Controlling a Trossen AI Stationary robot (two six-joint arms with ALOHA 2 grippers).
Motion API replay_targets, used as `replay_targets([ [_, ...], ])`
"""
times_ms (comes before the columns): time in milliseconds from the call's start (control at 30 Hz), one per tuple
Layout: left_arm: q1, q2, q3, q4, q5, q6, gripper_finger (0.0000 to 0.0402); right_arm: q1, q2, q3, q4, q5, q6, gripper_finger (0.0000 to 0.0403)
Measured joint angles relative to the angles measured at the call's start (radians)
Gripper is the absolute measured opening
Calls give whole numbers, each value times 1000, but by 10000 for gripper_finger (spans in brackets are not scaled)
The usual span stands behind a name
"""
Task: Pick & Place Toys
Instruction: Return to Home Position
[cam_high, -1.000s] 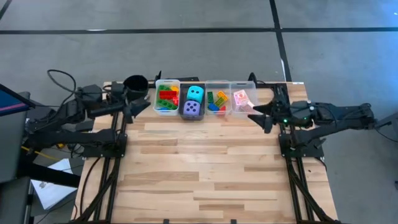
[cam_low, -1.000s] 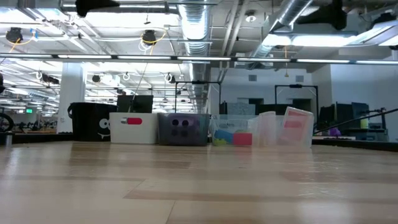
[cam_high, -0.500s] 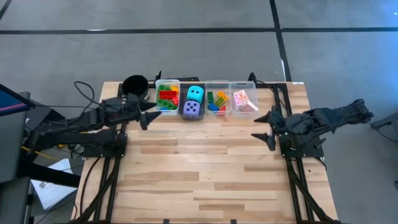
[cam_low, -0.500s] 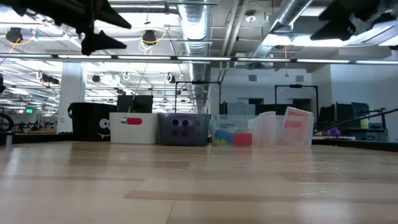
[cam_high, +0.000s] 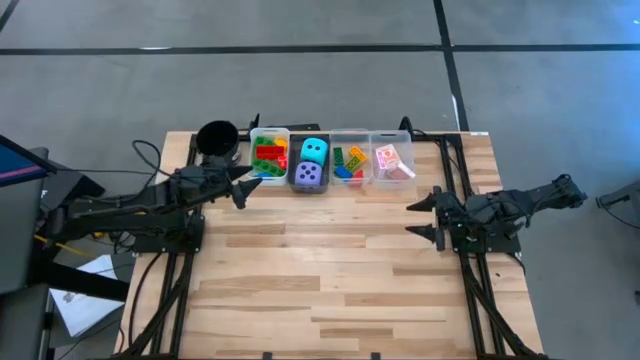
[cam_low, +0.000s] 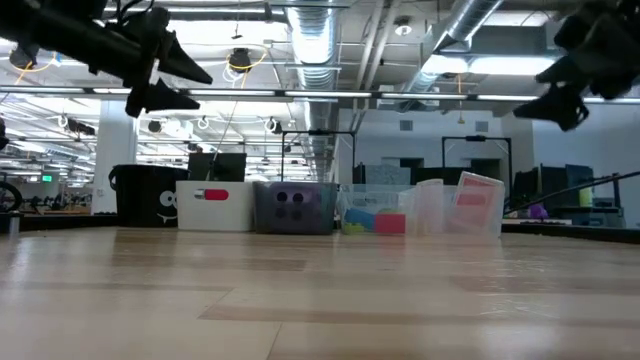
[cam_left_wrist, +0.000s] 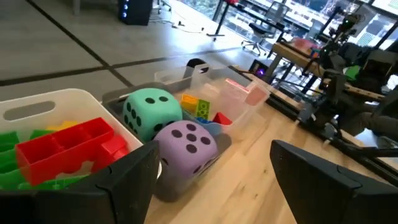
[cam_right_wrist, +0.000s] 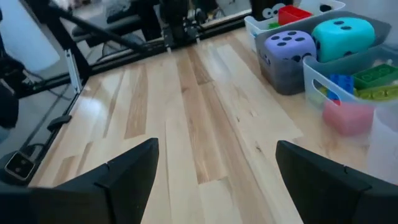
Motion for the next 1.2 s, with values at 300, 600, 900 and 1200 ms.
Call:
replay_targets([
  [300, 0, 1, -242, 375, 9, -31, 298, -84, -196, -195, 125, -2, 26, 317],
  [600, 0, 9, -364, 511, 89, -72, 298, -119, -174, -200, 149, -2, -39, 317],
  [900, 0, 17, -364, 515, 158, -87, 298, -131, -155, -200, 150, 2, 22, 317],
  [1200, 0, 17, -364, 520, 165, -79, 298, -131, -155, -200, 155, 1, 89, 317],
])
